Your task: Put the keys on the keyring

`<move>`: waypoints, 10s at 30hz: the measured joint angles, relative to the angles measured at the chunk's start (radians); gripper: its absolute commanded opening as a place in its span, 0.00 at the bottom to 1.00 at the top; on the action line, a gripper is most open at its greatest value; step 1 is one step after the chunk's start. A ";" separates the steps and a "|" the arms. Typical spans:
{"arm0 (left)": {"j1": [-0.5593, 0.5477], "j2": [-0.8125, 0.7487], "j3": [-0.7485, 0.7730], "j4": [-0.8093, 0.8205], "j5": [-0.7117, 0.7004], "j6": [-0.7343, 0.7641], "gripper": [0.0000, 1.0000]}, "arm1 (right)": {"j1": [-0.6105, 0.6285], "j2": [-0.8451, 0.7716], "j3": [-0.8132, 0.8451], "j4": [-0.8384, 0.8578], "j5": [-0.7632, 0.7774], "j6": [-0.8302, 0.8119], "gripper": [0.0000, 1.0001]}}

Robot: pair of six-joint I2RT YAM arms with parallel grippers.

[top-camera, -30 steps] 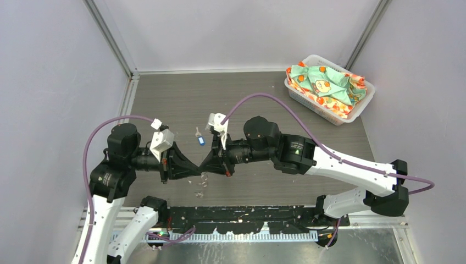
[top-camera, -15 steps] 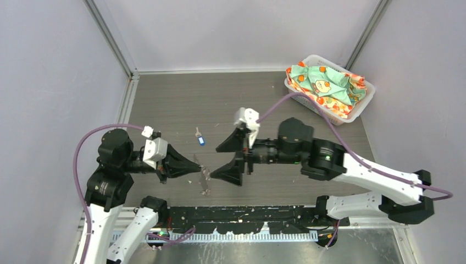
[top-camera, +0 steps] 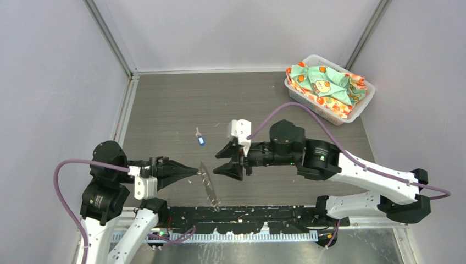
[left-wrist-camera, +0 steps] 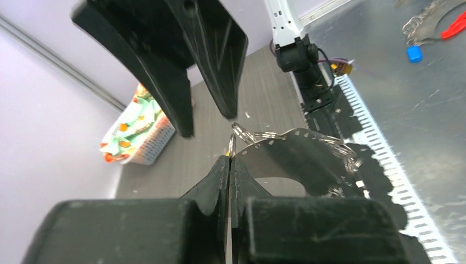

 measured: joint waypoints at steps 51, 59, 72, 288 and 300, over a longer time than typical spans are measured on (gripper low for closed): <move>0.000 -0.053 -0.099 0.042 -0.029 -0.096 0.25 | 0.121 0.156 0.090 -0.068 0.106 -0.182 0.01; 0.000 -0.036 -0.097 -0.018 -0.066 -0.103 0.54 | 0.122 0.175 0.158 -0.197 0.139 -0.142 0.01; 0.000 0.018 -0.031 -0.155 -0.110 -0.054 0.58 | 0.123 0.378 0.528 -0.597 0.189 -0.034 0.01; -0.381 0.124 0.006 -0.055 -0.094 0.445 0.00 | 0.124 -0.174 -0.164 0.003 0.184 0.023 0.48; -0.381 0.164 -0.056 0.575 -0.101 -0.311 0.00 | 0.124 -0.185 -0.180 0.051 0.130 -0.012 0.46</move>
